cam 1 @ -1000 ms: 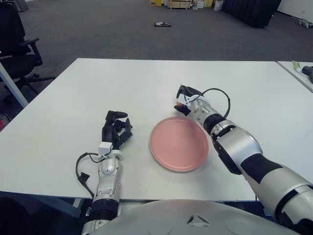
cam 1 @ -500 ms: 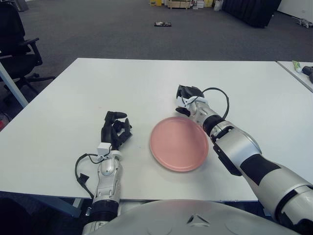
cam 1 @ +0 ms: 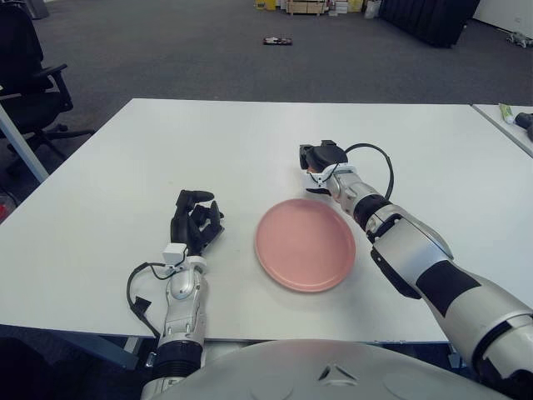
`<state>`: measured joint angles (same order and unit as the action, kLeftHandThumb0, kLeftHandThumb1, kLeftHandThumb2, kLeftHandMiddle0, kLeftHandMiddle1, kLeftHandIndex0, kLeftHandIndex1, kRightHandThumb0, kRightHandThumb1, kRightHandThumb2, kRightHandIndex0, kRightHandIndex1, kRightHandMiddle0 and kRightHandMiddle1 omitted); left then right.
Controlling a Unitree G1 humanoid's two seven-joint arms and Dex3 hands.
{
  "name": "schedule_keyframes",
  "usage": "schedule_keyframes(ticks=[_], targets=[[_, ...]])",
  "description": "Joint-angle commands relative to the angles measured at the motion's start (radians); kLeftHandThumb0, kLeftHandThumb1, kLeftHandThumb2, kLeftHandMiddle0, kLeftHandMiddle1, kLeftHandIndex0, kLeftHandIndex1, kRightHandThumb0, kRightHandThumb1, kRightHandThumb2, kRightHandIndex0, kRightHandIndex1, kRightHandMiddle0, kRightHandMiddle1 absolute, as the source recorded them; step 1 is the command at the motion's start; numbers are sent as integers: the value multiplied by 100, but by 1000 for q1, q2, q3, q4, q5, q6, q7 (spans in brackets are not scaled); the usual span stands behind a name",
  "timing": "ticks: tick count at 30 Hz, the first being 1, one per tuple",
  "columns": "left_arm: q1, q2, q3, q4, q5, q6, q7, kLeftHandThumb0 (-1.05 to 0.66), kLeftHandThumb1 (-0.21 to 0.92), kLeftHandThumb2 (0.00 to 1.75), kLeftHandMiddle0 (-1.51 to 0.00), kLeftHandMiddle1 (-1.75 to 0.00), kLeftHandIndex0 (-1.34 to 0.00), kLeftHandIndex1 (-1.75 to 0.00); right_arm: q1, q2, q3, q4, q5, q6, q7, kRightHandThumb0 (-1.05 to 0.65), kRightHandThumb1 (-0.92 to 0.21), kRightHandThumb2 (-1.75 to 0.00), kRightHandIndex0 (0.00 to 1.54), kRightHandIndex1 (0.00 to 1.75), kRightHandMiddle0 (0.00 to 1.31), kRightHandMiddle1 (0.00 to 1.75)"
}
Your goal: Put the apple into the plate.
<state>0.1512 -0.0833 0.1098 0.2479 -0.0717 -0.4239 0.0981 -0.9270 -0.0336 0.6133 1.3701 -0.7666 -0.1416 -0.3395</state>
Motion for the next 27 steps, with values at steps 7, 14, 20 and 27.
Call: schedule_keyframes(ticks=[7, 14, 20, 27], targets=[[4, -1, 2, 20, 2, 10, -4, -38, 68, 86, -56, -175, -34, -175, -40, -29, 14, -3, -20, -20, -34, 0, -4, -161, 85, 165, 58, 175], [-1, -4, 4, 26, -5, 2, -6, -38, 68, 86, -55, -175, -34, -175, -34, -40, 4, -4, -8, -32, -46, 0, -5, -160, 85, 166, 58, 175], [-4, -6, 4, 29, -7, 2, -8, -38, 68, 86, -55, -175, -34, -175, -56, -50, -47, -21, 40, -63, -44, 0, -6, -158, 85, 164, 57, 175], [-9, -3, 1, 25, 8, 17, 0, -7, 47, 106, -61, -150, -39, -175, -71, -51, -99, -50, 82, -116, -56, 0, -8, -156, 84, 162, 55, 175]])
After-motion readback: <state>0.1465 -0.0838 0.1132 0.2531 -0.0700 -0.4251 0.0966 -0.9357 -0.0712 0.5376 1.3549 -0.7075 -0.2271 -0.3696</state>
